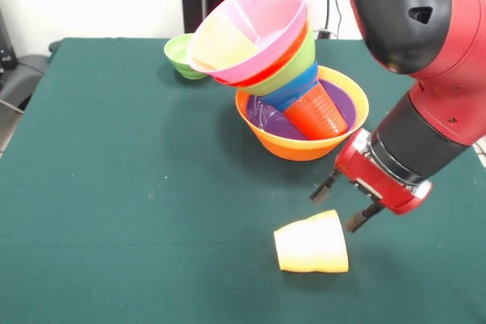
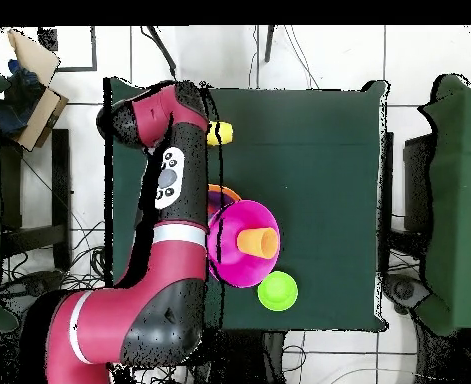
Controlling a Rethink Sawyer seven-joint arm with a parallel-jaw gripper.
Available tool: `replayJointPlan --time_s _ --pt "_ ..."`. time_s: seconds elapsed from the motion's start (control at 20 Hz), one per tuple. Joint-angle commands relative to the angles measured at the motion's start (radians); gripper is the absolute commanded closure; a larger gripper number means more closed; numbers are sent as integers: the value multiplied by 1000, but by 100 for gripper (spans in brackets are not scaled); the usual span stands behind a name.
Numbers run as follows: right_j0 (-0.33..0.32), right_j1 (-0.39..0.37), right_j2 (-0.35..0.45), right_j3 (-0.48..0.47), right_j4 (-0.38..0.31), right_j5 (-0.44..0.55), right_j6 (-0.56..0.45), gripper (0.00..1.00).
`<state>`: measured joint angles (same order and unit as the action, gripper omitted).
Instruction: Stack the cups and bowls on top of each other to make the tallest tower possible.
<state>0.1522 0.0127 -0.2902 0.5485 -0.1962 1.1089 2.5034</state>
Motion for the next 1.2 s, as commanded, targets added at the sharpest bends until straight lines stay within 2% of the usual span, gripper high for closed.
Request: replayJointPlan --time_s 0.05,0.45,0.7,0.85,0.9,1.05,1.15,1.2 --pt "0 60 -34 45 -73 27 50 0" --pt "16 82 -84 52 -70 -58 106 0" --pt "29 99 -118 44 -63 -78 141 0" --pt "31 95 -126 69 -50 -120 140 0" --pt "31 91 -126 82 -42 -144 137 100" --pt "30 72 -104 116 -23 -204 163 100" --pt "36 67 -102 118 8 -172 207 100" --pt "37 52 -92 137 28 -187 237 100"
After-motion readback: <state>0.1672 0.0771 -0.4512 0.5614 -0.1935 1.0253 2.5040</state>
